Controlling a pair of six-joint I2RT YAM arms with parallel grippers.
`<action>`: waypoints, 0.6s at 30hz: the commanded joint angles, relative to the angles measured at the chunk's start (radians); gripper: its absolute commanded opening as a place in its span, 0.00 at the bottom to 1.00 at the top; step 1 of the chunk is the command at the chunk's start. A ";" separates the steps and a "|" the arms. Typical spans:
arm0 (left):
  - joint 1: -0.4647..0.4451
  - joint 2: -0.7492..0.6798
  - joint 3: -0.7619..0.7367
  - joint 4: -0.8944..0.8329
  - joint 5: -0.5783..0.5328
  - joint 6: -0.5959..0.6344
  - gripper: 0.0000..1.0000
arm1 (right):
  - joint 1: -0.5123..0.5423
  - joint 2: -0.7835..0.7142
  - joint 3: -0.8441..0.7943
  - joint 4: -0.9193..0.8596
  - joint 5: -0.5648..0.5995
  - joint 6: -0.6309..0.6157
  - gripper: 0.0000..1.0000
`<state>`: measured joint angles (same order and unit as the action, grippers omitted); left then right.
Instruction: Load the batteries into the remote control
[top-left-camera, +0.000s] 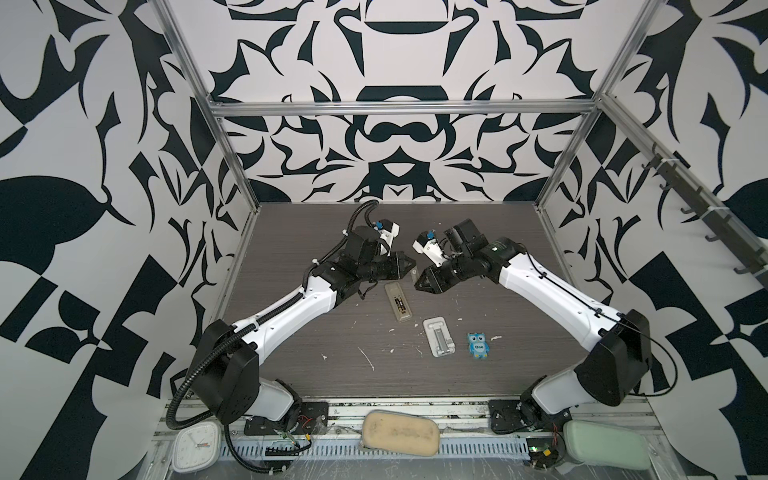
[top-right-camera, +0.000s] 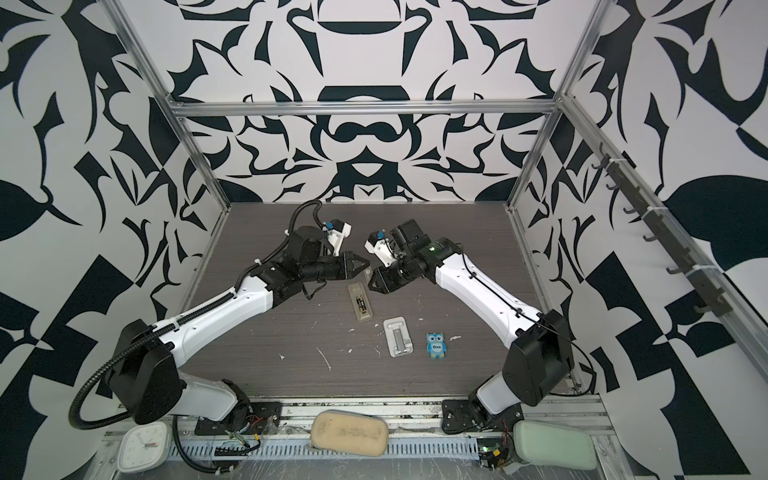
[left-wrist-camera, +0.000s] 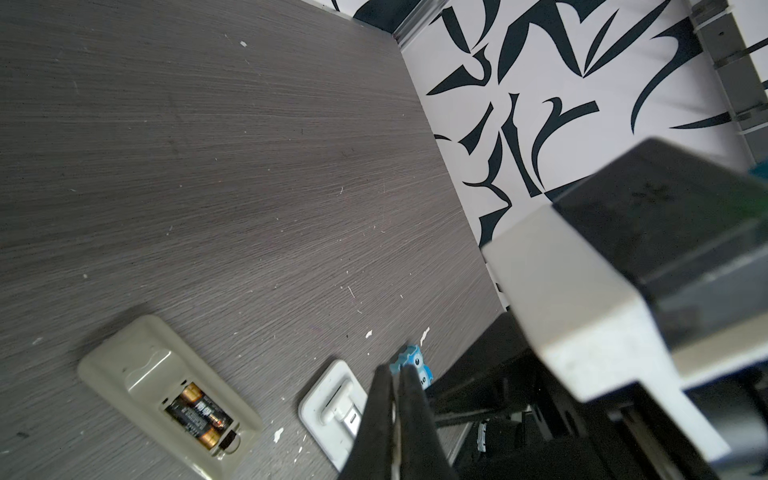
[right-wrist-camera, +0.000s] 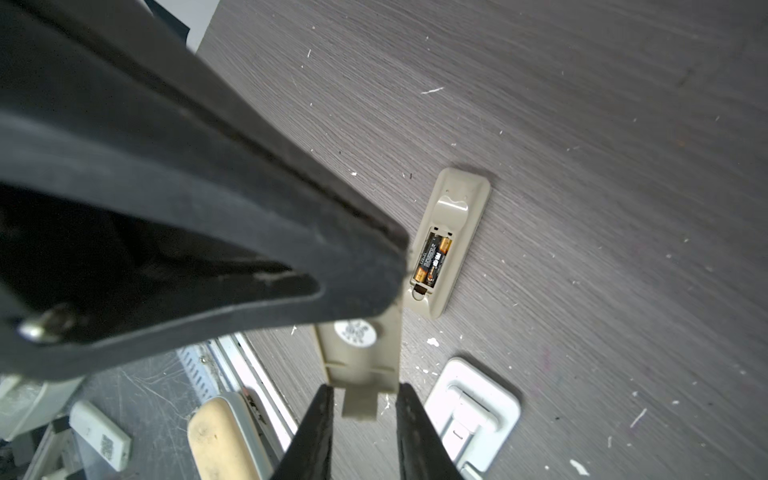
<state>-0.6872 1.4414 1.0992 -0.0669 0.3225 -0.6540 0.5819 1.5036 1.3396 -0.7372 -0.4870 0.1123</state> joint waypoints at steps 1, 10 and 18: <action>-0.006 -0.008 0.029 -0.043 -0.030 0.035 0.00 | -0.005 -0.075 0.018 0.024 -0.001 -0.003 0.40; -0.013 -0.084 0.068 -0.137 -0.235 0.151 0.00 | -0.076 -0.166 0.051 -0.055 -0.057 0.100 0.61; -0.087 -0.032 0.303 -0.453 -0.423 0.443 0.00 | -0.126 -0.257 -0.072 0.147 -0.172 0.126 0.52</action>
<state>-0.7280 1.3964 1.3182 -0.3481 0.0555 -0.3790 0.4507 1.2900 1.3014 -0.6746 -0.6147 0.2241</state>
